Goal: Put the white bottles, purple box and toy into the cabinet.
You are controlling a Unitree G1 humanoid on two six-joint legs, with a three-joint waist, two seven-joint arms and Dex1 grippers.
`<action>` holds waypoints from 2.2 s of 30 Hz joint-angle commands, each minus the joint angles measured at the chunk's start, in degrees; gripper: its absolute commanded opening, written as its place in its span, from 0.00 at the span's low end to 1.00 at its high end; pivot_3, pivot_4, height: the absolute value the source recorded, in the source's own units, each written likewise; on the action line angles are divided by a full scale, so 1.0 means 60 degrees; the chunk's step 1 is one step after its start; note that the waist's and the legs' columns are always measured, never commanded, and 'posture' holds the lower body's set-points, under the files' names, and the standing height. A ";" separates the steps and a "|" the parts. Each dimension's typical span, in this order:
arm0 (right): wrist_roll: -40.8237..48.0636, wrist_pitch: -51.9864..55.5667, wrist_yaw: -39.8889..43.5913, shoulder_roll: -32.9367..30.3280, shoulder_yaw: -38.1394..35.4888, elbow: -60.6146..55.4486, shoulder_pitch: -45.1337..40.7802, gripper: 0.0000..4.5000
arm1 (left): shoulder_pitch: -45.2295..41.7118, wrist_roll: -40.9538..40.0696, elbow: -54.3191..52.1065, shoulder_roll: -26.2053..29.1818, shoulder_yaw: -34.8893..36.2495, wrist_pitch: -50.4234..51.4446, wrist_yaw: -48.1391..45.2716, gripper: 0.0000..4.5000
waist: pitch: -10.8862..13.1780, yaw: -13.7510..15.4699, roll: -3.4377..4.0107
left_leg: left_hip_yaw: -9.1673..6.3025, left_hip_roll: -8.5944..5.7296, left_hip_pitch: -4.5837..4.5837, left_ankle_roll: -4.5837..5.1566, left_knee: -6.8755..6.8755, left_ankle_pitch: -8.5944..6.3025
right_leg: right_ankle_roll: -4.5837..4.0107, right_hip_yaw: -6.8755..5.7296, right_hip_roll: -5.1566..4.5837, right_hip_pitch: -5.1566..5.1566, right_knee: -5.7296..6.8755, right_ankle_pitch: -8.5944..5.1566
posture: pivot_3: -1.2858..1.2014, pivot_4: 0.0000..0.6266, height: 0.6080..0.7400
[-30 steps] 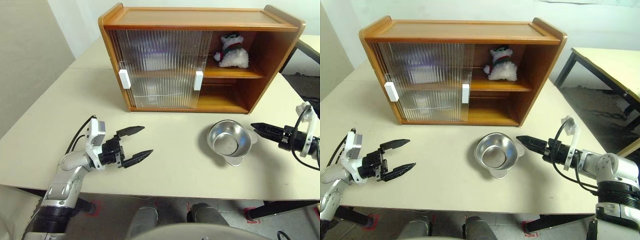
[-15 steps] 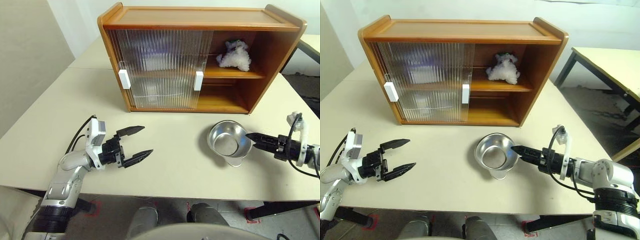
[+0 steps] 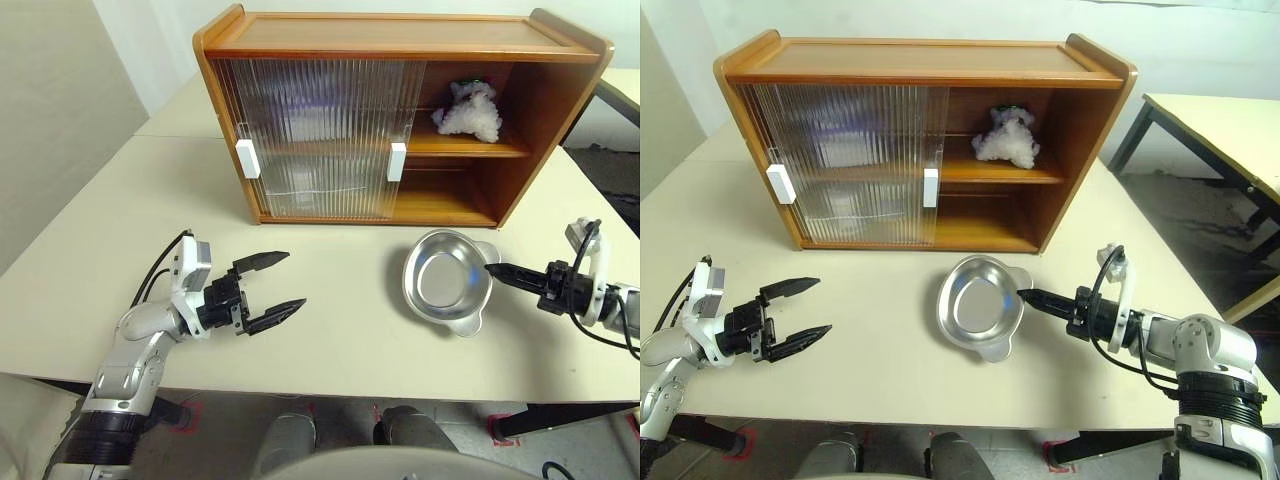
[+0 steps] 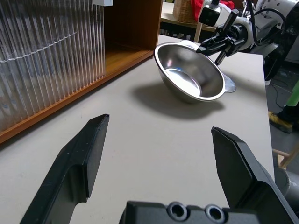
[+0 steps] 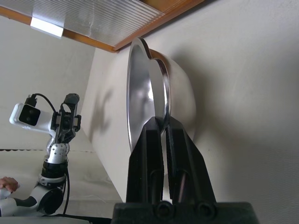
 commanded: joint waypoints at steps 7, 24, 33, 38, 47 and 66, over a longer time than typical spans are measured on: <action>0.0856 0.0717 -0.1591 0.1008 -0.2012 0.1023 -0.0911 0.01 | -0.0137 0.0119 0.0129 0.0024 -0.0015 -0.0146 -0.0073 1.00 | -0.0002 -0.0002 0.0004 | -0.0003 0.0002 0.0002 0.0001 0.0004 0.0000 | -0.0020 0.0004 -0.0002 -0.0003 0.0002 0.0015 | 0.50 0.02 1.00; 0.1439 -0.1069 -0.5832 0.3667 -0.4483 0.1394 -0.2251 0.01 | -0.0085 0.0125 0.0157 0.0054 0.0043 -0.0202 -0.0096 1.00 | -0.0010 -0.0067 0.0015 | -0.0018 0.0013 0.0004 0.0007 -0.0048 0.0000 | -0.0047 0.0001 0.0002 -0.0025 0.0000 0.0042 | 0.51 0.02 1.00; 0.1240 -0.2948 -0.6806 0.3984 -0.4662 0.2438 -0.2940 0.01 | -0.0075 0.0121 0.0097 0.0015 0.0034 -0.0205 0.0023 1.00 | -0.0017 -0.0073 0.0026 | -0.0027 0.0024 -0.0001 0.0008 -0.0076 0.0000 | -0.0020 -0.0003 0.0000 -0.0040 -0.0002 0.0062 | 0.51 0.01 1.00; 0.1085 -0.3867 -0.7029 0.4344 -0.4395 0.3022 -0.3351 0.01 | -0.0169 0.0126 0.0091 0.0006 -0.0009 -0.0176 0.0056 1.00 | -0.0023 -0.0093 0.0033 | -0.0026 0.0042 0.0008 0.0008 -0.0102 0.0000 | 0.0017 -0.0013 0.0011 -0.0047 -0.0002 0.0090 | 0.51 0.01 1.00; 0.0654 -0.5232 -0.7120 0.4726 -0.3920 0.3930 -0.3792 0.01 | -0.0125 0.0109 0.0012 0.0079 0.0047 -0.0120 0.0120 1.00 | -0.0032 -0.0116 0.0048 | -0.0027 0.0051 0.0006 0.0009 -0.0115 0.0000 | 0.0020 -0.0017 0.0012 -0.0055 -0.0003 0.0093 | 0.51 0.02 1.00; 0.0386 -0.5146 -0.6540 0.4212 -0.2952 0.2691 -0.2895 0.99 | 0.0053 0.0075 -0.0276 0.0030 -0.0017 -0.0003 0.0261 1.00 | -0.0038 -0.0064 0.0040 | -0.0029 0.0061 0.0009 0.0013 -0.0111 0.0007 | -0.0001 -0.0030 0.0014 -0.0043 -0.0015 0.0113 | 0.51 0.03 1.00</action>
